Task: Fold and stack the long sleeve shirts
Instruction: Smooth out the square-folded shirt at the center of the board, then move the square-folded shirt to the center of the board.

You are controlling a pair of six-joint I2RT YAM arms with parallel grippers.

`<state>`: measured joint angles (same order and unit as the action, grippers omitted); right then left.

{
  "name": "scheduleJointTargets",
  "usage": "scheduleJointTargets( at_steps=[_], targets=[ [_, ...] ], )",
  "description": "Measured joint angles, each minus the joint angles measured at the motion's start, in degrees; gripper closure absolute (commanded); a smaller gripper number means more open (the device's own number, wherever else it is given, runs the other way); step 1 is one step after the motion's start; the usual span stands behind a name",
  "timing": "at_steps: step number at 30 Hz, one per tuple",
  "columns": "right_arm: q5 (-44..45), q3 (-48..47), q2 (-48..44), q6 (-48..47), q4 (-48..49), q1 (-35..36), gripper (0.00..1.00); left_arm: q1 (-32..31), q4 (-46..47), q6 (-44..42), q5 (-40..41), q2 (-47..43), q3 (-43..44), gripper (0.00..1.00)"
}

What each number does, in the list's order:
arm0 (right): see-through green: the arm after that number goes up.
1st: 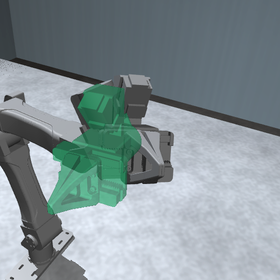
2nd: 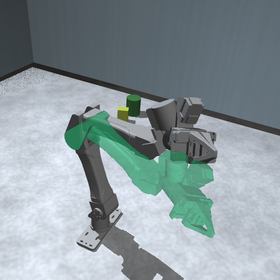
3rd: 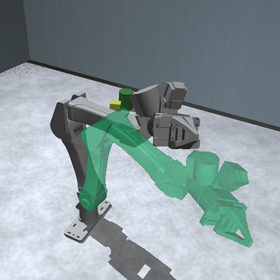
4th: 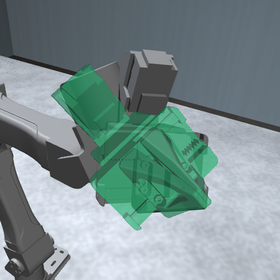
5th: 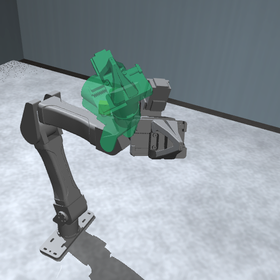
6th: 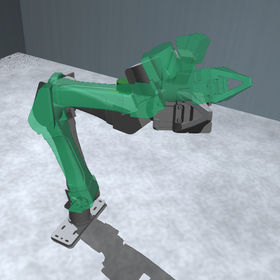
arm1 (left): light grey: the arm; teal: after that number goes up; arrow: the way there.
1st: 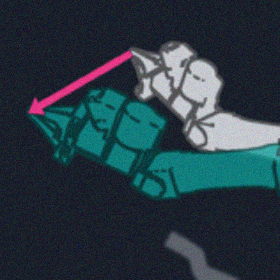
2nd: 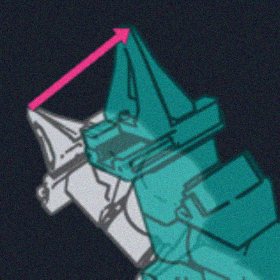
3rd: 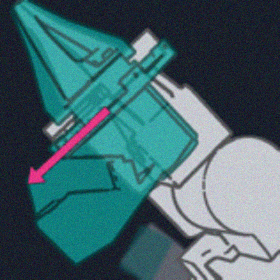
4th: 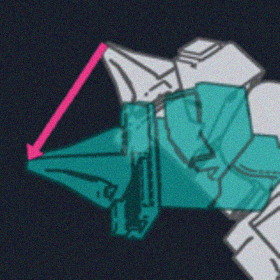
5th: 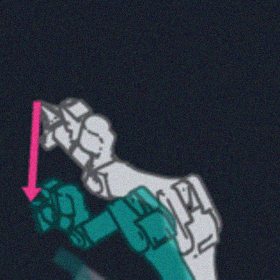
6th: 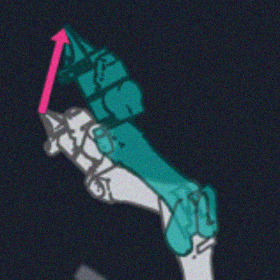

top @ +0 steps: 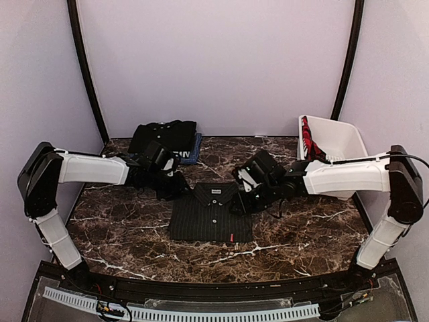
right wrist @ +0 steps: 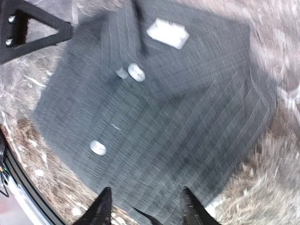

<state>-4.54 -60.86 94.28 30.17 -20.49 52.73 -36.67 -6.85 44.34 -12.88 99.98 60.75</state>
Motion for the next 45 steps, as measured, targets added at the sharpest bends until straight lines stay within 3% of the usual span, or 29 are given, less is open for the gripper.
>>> scheduleJointTargets(
  at_steps=[6, 16, 24, 32, 45],
  targets=[
    [1.99, -11.08, 6.29, -1.60, -1.33, 2.34, 0.31, 3.96, -2.25, -1.22, 1.09, -6.32, 0.07, 0.60],
    [9.68, -25.88, 21.79, -1.40, -6.80, 7.56, 0.30, 7.32, -4.76, -3.28, 2.25, -12.72, -1.46, 0.57],
    [16.79, -26.93, 25.55, 0.44, -11.43, 9.16, 0.30, 7.69, -4.87, -3.72, 1.51, -13.22, -3.34, 0.57],
    [19.71, -19.32, 23.21, 2.91, -7.26, 9.40, 0.30, 7.69, -3.76, -4.13, -0.13, -12.39, -3.58, 0.57],
    [22.01, 4.83, 6.71, 5.18, 0.28, 8.52, 0.30, 7.69, -2.51, -4.02, -0.31, -7.19, -2.36, 0.57]
  ],
)
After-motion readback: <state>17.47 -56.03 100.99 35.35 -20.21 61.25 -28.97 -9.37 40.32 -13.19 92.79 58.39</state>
